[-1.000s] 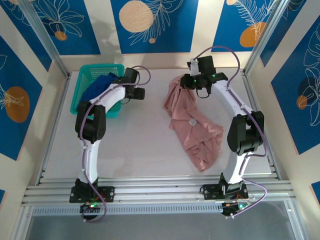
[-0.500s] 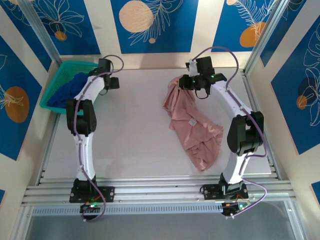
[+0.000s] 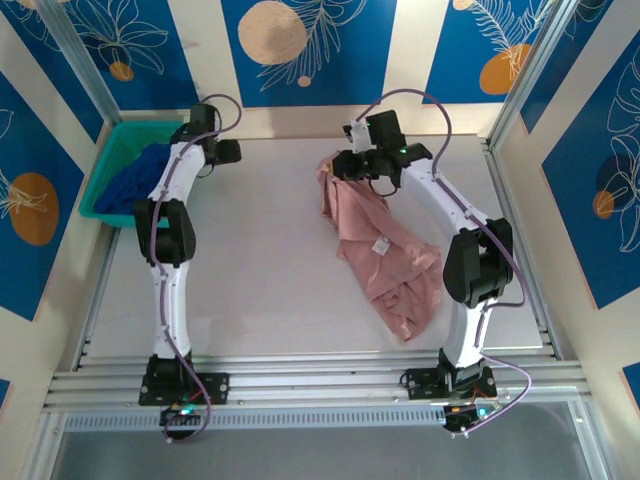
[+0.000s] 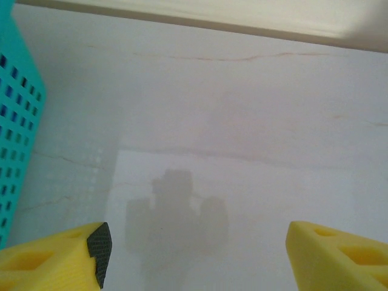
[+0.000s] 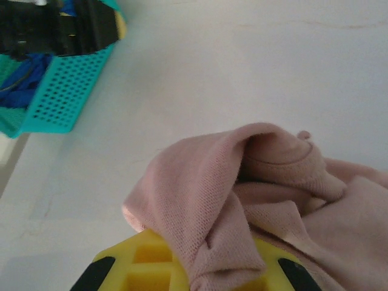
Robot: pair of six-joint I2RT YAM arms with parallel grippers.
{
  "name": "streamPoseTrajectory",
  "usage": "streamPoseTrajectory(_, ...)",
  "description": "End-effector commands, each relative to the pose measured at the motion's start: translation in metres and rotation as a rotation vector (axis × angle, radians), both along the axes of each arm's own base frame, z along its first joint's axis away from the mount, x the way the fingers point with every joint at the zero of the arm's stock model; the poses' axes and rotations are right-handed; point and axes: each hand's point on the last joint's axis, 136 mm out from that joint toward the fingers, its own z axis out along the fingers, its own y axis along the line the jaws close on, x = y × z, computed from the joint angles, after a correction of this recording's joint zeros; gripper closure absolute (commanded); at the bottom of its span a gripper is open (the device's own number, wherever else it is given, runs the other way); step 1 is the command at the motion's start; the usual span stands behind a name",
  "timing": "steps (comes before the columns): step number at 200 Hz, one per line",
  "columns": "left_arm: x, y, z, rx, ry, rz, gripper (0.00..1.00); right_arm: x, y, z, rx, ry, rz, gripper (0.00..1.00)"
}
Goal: Fold the inside-out t-shirt
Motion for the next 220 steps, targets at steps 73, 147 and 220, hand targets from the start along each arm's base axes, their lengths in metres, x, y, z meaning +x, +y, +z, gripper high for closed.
streamPoseTrajectory(73, -0.200, -0.103, 0.061, -0.409, -0.191, -0.132, 0.20, -0.067, -0.092, -0.065, -0.286, 0.143, -0.162, 0.34)
streamPoseTrajectory(147, -0.313, -0.342, 0.018, -0.148, -0.158, -0.837, 0.24, -0.097, -0.196, -0.132, -0.119, 0.359, -0.507, 0.38)
streamPoseTrajectory(220, -0.303, -0.443, -0.061, 0.250, -0.081, -1.032, 0.35, -0.107, -0.260, -0.125, -0.056, 0.274, -0.771, 0.38)
